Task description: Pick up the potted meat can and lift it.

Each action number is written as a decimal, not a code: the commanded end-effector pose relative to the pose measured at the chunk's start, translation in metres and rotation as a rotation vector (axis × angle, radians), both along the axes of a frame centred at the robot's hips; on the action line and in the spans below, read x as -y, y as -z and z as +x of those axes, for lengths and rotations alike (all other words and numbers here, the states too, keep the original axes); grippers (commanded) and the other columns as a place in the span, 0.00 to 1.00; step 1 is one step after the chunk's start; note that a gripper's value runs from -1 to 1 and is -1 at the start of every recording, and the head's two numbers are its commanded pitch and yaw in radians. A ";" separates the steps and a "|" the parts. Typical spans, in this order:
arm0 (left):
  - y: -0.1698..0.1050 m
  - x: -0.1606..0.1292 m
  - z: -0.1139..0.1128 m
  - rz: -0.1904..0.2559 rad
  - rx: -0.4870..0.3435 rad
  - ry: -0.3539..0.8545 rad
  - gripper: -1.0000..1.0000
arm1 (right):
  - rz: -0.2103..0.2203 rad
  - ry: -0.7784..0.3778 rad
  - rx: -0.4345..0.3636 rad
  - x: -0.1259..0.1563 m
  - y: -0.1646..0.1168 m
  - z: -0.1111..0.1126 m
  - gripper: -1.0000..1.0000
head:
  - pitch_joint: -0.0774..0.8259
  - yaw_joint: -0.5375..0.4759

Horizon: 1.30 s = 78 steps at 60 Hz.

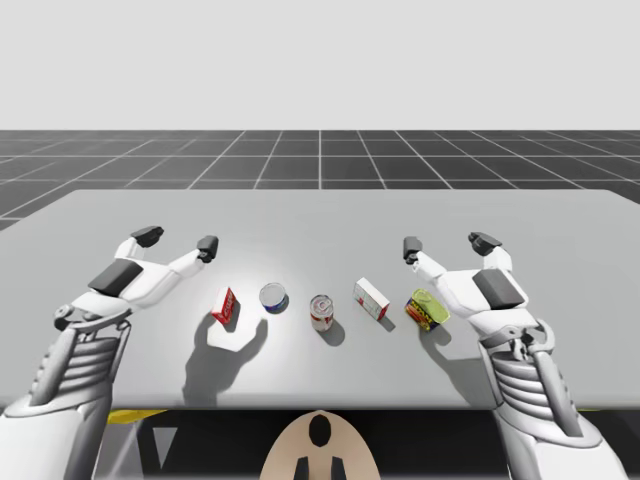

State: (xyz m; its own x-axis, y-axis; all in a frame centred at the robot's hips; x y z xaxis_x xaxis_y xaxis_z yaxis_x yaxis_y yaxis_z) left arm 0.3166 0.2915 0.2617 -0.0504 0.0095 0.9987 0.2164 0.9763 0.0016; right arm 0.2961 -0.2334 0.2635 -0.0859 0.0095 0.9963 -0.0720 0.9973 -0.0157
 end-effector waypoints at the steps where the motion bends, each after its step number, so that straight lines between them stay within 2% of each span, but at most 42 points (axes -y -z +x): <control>1: -0.002 0.001 -0.002 -0.007 0.005 0.009 0.00 | -0.001 -0.003 0.002 -0.001 0.001 0.000 0.00 | 0.82 0.22; 12: -0.003 0.002 -0.003 -0.008 0.007 0.017 0.00 | -0.008 -0.011 0.007 -0.004 0.001 -0.002 0.00 | 0.89 0.15; 21: -0.003 0.003 -0.003 -0.005 0.007 0.017 0.00 | -0.021 -0.022 0.013 -0.007 -0.002 -0.007 0.00 | 0.89 0.14; 24: -0.003 0.003 -0.004 -0.006 0.006 0.016 0.00 | -0.035 -0.021 -0.009 -0.007 -0.004 -0.010 0.00 | 0.88 0.14; 25: -0.003 0.003 -0.004 -0.006 0.006 0.016 0.00 | -0.027 -0.025 -0.015 -0.006 -0.005 -0.011 0.00 | 0.88 0.15; 26: -0.002 0.004 -0.004 -0.006 0.005 0.015 0.00 | 0.011 -0.047 -0.045 -0.004 -0.007 -0.013 0.00 | 0.88 0.15; 27: -0.002 0.004 -0.004 -0.006 0.005 0.015 0.00 | 0.014 -0.050 -0.050 -0.004 -0.007 -0.015 0.00 | 0.88 0.15; 28: -0.002 0.004 -0.004 -0.006 0.004 0.015 0.00 | 0.011 -0.055 -0.053 -0.003 -0.008 -0.016 0.00 | 0.88 0.15; 30: -0.002 0.005 -0.004 -0.005 0.002 0.016 0.00 | -0.031 -0.038 -0.047 -0.003 -0.009 -0.022 0.00 | 0.88 0.15; 33: -0.001 0.005 -0.004 -0.002 -0.002 0.017 0.00 | -0.006 -0.090 -0.085 0.002 -0.010 -0.028 0.00 | 0.88 0.15; 35: 0.000 0.006 -0.004 -0.001 -0.004 0.018 0.00 | -0.021 -0.091 -0.073 0.003 -0.008 -0.029 0.00 | 0.88 0.15; 38: 0.000 0.006 -0.004 0.000 -0.009 0.022 0.00 | -0.016 -0.109 -0.070 0.006 -0.002 -0.036 0.00 | 0.88 0.15; 39: 0.001 0.007 -0.003 0.000 -0.013 0.026 0.00 | 0.010 -0.114 -0.063 0.008 0.004 -0.038 0.00 | 0.88 0.15; 44: 0.001 0.007 -0.003 0.001 -0.019 0.028 0.00 | -0.008 -0.128 -0.091 0.016 0.019 -0.048 0.00 | 0.88 0.15; 55: 0.003 0.009 -0.002 0.005 -0.025 0.030 0.00 | 0.008 -0.224 -0.155 0.028 0.048 -0.068 0.00 | 0.89 0.15; 58: 0.003 0.009 -0.002 0.007 -0.026 0.031 0.00 | -0.006 -0.230 -0.173 0.032 0.055 -0.073 0.00 | 0.88 0.16; 78: 0.005 0.011 -0.001 0.018 -0.029 0.031 0.00 | -0.010 -0.241 -0.250 0.051 0.093 -0.073 0.00 | 0.89 0.16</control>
State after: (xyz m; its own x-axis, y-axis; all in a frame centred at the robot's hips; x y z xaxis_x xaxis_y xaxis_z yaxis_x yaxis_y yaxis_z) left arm 0.3156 0.2816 0.2575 -0.0224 -0.0033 0.9997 0.2465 0.9691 0.0087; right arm 0.2225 -0.2748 0.1867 0.1227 0.0216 0.9922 -0.2953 0.9553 0.0157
